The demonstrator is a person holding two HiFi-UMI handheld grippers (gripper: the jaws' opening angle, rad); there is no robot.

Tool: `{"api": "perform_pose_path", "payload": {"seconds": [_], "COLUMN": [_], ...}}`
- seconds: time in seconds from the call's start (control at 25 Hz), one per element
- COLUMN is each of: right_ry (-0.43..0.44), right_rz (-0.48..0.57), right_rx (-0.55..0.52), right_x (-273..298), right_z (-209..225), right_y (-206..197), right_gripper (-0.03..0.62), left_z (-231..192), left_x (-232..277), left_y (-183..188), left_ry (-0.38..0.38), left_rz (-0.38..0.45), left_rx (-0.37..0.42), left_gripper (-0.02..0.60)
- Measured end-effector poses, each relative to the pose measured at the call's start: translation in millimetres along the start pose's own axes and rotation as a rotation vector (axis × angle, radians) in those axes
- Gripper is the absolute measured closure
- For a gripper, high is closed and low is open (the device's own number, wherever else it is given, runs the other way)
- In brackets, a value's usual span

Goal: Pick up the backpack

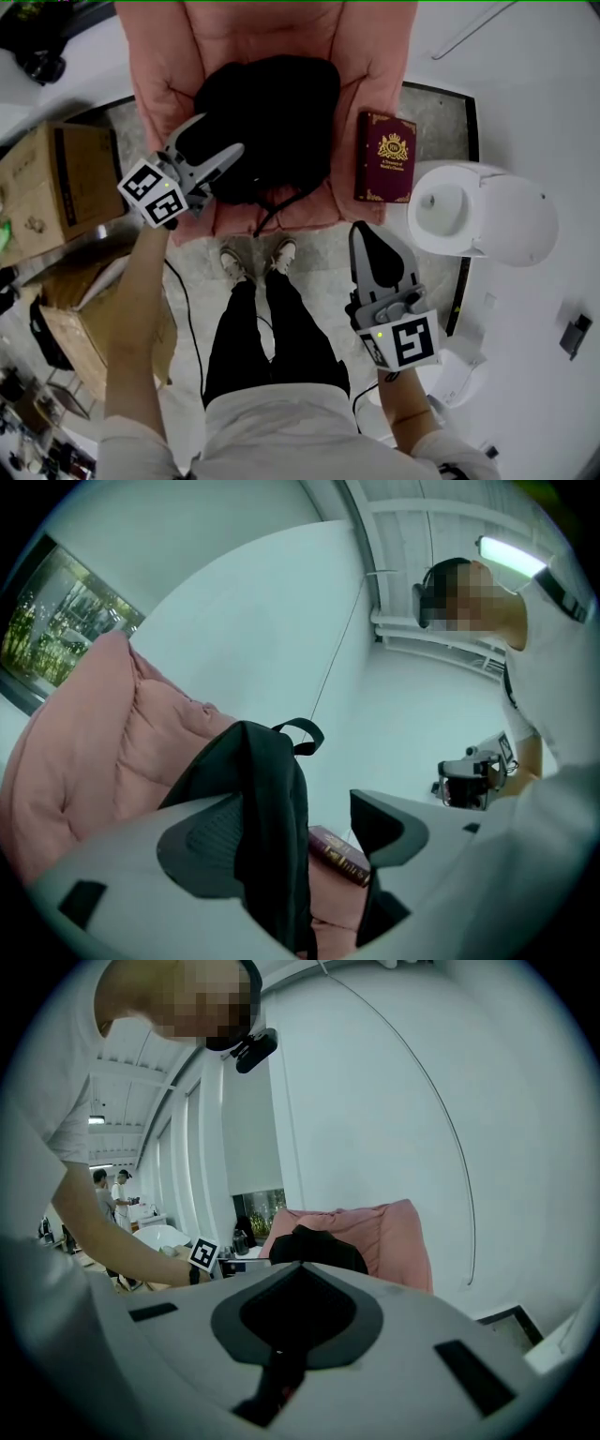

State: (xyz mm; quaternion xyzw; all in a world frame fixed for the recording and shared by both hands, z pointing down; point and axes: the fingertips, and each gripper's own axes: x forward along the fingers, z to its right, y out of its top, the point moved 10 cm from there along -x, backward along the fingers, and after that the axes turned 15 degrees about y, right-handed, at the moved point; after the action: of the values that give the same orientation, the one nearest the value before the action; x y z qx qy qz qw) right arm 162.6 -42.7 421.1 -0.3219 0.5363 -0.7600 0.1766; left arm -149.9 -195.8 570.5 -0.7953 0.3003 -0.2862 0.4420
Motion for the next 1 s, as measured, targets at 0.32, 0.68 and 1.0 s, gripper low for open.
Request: {"api": "perform_pose_path", "payload": {"seconds": [0.32,0.68,1.0], "right_ry": [0.012,0.004,-0.018], "right_rz": [-0.020,-0.031,-0.027], "right_rx": [0.007,0.010,0.021], "right_x": [1,-5,-12], "right_z": [5,16,25], "right_y": [-5,-5,-12], "right_gripper": [0.572,0.572,0.572], "left_z": [2,1,18], "left_x": [24,49,88], "left_y": [10,23,36], "left_ry": [-0.092,-0.158,-0.290], "left_rz": [0.014,0.035,-0.005], "left_rx": [-0.021,-0.106,-0.143], "left_gripper": [0.232,0.233,0.233]}}
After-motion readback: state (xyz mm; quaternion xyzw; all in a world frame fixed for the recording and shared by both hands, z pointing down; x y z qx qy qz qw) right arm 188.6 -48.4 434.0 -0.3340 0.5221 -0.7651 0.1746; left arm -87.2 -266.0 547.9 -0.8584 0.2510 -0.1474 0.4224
